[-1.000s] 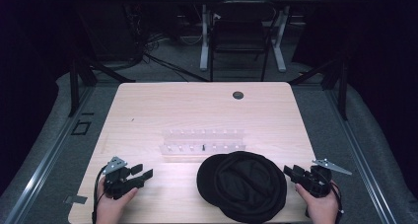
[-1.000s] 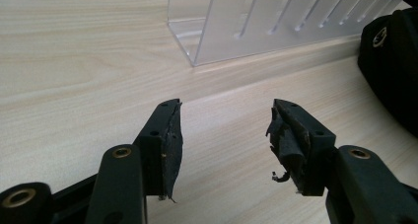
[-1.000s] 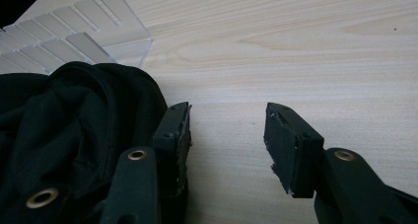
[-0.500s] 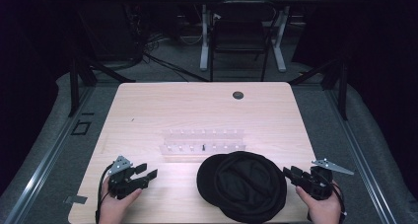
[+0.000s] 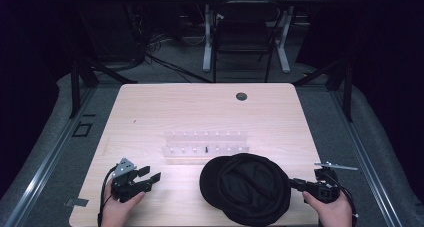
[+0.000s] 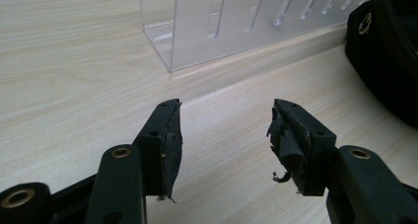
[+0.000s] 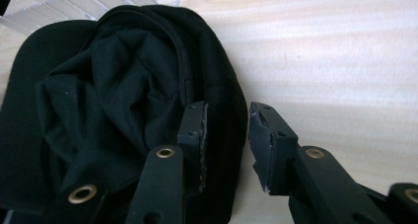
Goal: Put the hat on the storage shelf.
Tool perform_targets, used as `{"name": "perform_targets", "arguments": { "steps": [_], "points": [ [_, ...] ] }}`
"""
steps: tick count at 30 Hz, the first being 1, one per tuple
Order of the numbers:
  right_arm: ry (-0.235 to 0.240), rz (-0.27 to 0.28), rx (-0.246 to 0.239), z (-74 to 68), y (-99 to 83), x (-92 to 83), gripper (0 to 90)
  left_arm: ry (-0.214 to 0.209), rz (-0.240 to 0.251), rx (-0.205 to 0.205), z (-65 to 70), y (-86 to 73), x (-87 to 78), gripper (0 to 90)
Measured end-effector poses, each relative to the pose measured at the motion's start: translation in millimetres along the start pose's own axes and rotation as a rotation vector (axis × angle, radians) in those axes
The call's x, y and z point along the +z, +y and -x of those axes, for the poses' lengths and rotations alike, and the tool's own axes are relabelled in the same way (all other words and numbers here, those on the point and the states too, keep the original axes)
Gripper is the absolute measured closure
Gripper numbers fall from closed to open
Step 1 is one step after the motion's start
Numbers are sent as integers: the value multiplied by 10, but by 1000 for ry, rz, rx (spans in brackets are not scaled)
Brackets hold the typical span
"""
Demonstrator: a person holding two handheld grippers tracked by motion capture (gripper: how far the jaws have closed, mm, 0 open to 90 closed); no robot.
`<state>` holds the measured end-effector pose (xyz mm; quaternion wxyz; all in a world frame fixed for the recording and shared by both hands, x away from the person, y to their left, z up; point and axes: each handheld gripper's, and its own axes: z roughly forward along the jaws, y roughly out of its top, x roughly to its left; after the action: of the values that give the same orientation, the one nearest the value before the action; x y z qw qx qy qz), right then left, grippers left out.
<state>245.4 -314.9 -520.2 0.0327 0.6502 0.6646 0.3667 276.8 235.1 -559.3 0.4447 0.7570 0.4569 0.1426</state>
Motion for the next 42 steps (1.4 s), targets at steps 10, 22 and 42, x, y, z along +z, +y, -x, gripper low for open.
{"name": "perform_targets", "arguments": {
  "steps": [10, 22, 42],
  "points": [
    [7, -141, 29, -28, 92, 69, 722, 3, -3, -4, -7, -7, 2, 458],
    [7, -246, 50, -27, 241, 144, 777, 6, -10, -4, -21, -10, -3, 458],
    [31, -400, 72, -20, 374, 261, 796, 6, -18, -7, -21, -15, 8, 458]
  ]
}}
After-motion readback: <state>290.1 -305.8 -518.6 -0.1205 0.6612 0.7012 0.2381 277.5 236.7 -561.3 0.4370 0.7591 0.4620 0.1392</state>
